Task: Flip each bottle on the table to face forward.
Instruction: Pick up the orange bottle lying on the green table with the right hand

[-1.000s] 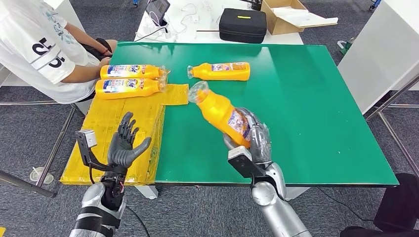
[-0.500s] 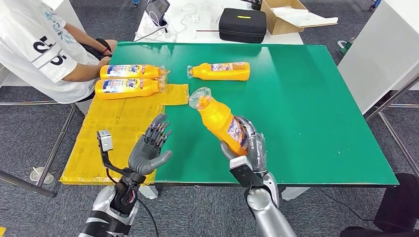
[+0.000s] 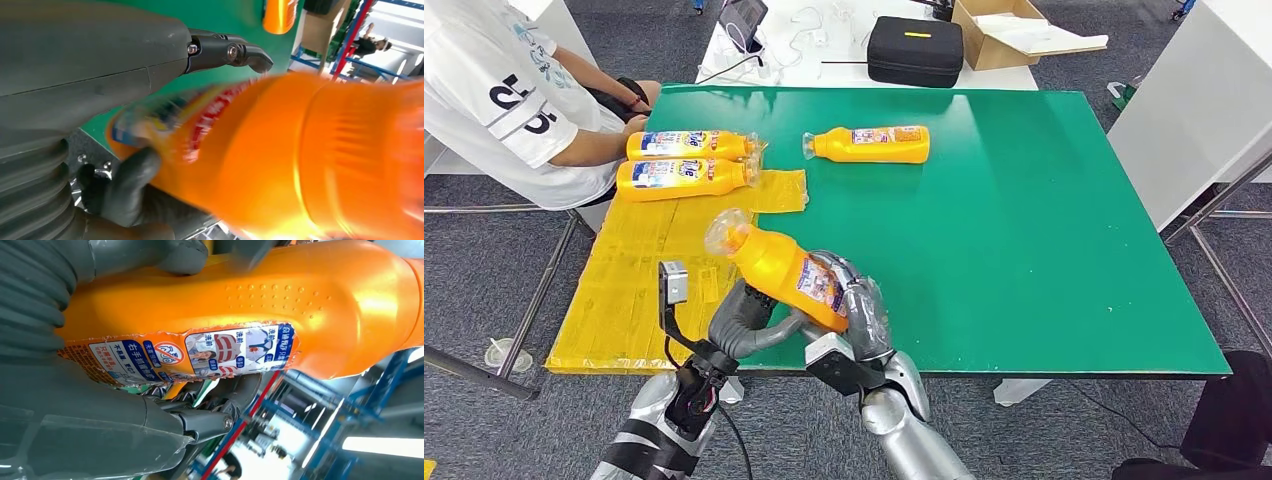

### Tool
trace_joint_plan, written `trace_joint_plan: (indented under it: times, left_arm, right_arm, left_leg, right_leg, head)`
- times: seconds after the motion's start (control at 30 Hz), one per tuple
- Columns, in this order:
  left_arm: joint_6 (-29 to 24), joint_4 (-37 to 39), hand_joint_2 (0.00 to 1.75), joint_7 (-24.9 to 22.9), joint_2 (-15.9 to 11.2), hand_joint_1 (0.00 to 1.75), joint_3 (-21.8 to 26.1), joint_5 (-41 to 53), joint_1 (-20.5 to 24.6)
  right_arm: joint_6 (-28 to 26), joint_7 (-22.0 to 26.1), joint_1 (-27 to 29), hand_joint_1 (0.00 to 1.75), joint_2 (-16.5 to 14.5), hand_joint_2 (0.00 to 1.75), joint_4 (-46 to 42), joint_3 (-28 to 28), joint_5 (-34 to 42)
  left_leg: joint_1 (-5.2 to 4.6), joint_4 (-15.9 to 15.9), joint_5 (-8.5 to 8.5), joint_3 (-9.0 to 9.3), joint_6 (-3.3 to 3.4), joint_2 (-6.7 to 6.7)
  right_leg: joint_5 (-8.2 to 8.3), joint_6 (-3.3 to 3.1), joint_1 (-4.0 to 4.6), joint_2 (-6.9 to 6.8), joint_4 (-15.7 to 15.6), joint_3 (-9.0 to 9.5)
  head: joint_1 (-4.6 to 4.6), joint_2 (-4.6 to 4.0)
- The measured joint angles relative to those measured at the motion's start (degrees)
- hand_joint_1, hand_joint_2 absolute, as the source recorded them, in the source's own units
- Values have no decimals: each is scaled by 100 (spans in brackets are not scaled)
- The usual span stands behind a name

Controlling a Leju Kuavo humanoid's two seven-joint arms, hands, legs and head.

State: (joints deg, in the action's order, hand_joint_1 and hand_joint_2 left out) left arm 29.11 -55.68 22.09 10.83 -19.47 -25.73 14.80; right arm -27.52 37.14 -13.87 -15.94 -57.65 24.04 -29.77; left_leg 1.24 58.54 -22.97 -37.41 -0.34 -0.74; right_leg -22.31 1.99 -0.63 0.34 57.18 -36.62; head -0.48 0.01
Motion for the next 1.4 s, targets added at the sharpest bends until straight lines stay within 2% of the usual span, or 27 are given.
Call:
trace_joint_plan:
  times: [0.3, 0.67, 0.7, 0.8, 0.83, 1.13, 1.4]
  left_arm:
    - [-38, 211, 175, 30, 1, 0, 10, -378, 71]
    - [-26, 18, 175, -169, 3, 0, 213, -889, -18]
    - [-44, 0, 175, -170, 3, 19, 221, -875, -26]
    - [-148, -31, 175, -148, 3, 150, 232, -689, -38]
    - [-182, -33, 175, -118, 3, 175, 226, -576, -41]
    - [-234, -33, 175, 90, -16, 175, 109, 14, -10]
    - [-156, -34, 175, 175, -49, 175, 37, 31, 47]
  right_arm:
    - [221, -45, -61, 175, -109, 175, 467, 503, 273]
    - [286, -47, -75, 175, -126, 175, 811, 601, 478]
    - [289, -48, -80, 175, -130, 175, 827, 602, 482]
    - [287, -66, -96, 175, -143, 175, 861, 600, 510]
    - [283, -74, -103, 175, -147, 175, 868, 597, 531]
    - [153, -99, -144, 175, -152, 175, 860, 574, 639]
    - [-55, -123, -134, 175, -152, 175, 778, 509, 627]
  left_leg:
    - [-2, 0, -1, -3, 0, 0]
    - [-1, 0, 0, -3, 0, 2]
    - [-1, 0, 0, -3, 0, 2]
    - [-1, 0, 0, -3, 0, 2]
    - [-1, 0, -1, -3, 0, 2]
    - [-1, 0, 0, -4, 0, 2]
    - [-1, 0, 0, -4, 0, 1]
  right_leg:
    - [0, 0, -2, 0, 0, -2]
    - [0, 0, -1, 0, 0, -4]
    - [0, 0, -1, 0, 0, -4]
    - [0, 0, -1, 0, 0, -4]
    - [0, 0, -1, 0, 0, -4]
    - [0, 0, -1, 0, 0, -4]
    - [0, 0, -1, 0, 0, -3]
  head:
    - [2, -1]
    - [1, 0]
    - [1, 0]
    - [2, -1]
    - [2, -1]
    - [2, -1]
    - [2, 1]
